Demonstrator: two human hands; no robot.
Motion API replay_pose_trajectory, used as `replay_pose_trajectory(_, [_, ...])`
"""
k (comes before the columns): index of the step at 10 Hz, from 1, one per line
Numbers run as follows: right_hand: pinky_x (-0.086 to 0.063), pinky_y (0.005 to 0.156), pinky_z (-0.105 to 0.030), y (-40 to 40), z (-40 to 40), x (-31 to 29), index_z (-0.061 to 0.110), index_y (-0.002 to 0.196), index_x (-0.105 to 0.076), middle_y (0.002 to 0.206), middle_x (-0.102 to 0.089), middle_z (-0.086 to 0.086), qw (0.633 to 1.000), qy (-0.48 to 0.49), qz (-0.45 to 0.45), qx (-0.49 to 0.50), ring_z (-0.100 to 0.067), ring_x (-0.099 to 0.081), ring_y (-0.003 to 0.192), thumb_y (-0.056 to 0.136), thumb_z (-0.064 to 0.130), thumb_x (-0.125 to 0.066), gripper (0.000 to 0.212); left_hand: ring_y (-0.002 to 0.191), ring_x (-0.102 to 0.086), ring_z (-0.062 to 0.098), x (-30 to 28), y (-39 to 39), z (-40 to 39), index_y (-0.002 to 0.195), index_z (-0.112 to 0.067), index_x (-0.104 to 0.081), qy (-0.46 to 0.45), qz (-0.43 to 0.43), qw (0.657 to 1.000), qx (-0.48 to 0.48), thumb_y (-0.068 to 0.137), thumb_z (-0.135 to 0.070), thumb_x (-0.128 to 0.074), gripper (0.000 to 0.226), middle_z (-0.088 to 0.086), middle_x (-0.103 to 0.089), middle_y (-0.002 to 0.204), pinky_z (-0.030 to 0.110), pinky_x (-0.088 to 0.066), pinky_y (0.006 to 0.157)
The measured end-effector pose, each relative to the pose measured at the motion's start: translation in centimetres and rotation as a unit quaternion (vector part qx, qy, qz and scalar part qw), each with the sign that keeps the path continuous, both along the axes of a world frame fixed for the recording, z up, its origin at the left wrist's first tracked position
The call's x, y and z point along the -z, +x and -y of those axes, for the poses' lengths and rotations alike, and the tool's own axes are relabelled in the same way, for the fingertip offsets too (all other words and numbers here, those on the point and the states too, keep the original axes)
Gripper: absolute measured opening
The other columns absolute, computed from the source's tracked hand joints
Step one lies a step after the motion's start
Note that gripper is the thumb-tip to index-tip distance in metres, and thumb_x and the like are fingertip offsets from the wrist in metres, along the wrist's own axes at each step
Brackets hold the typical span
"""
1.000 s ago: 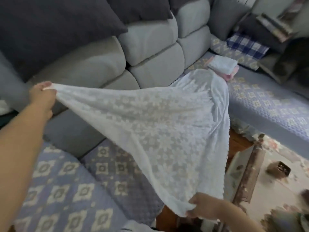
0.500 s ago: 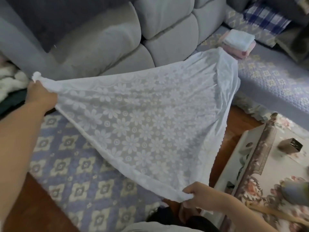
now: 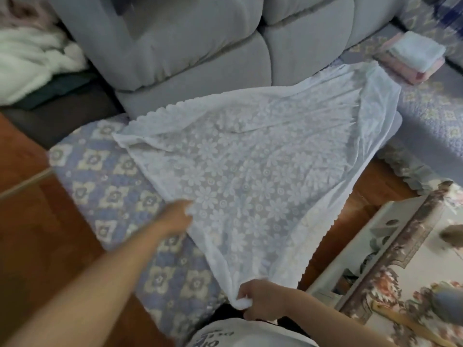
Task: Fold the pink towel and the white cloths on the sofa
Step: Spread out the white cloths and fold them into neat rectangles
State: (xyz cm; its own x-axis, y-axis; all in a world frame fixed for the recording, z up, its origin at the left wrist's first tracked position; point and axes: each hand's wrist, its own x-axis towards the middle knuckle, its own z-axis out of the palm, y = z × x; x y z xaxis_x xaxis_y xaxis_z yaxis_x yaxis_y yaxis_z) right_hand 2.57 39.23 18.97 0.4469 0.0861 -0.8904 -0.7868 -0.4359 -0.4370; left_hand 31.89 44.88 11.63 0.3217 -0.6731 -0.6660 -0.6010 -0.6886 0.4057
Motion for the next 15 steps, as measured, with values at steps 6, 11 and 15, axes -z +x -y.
replay_pose_trajectory(6, [-0.048, 0.082, -0.030, -7.0, -0.9, 7.5, 0.034, 0.100, -0.053, 0.114, -0.053, 0.005, 0.998, 0.054, -0.018, 0.018, -0.016, -0.060, 0.098, 0.083, 0.053, -0.067, 0.029, 0.149, -0.020, 0.022, 8.0, -14.0, -7.2, 0.158, -0.033, -0.019, 0.060, 0.087, 0.956, 0.275, 0.101, -0.034, -0.050, 0.065, -0.005, -0.012, 0.164, 0.044, -0.021, 0.122])
replay_pose_trajectory(11, [-0.044, 0.076, -0.032, -8.6, -8.0, 10.2, 0.020, 0.100, -0.059, 0.101, -0.058, -0.002, 0.994, 0.009, 0.031, -0.100, -0.025, -0.062, 0.099, 0.088, 0.021, -0.061, 0.012, 0.112, -0.067, 0.035, 3.9, -32.8, -15.0, 0.111, -0.009, -0.070, 0.096, -0.432, 0.608, -0.659, 0.083, -0.060, -0.072, 0.058, 0.011, -0.071, 0.119, 0.046, -0.056, 0.095])
replay_pose_trajectory(15, [-0.057, 0.060, -0.027, -15.4, 7.3, 7.9, 0.001, 0.099, -0.066, 0.076, -0.072, -0.009, 0.916, 0.058, -0.119, 0.377, -0.019, -0.068, 0.064, 0.097, 0.006, -0.060, 0.008, 0.081, -0.067, 0.035, 4.2, -35.9, -16.2, 0.086, -0.007, -0.065, 0.017, -0.289, 0.470, -0.834, 0.102, -0.026, -0.052, 0.028, 0.020, -0.068, 0.088, 0.042, -0.060, 0.072])
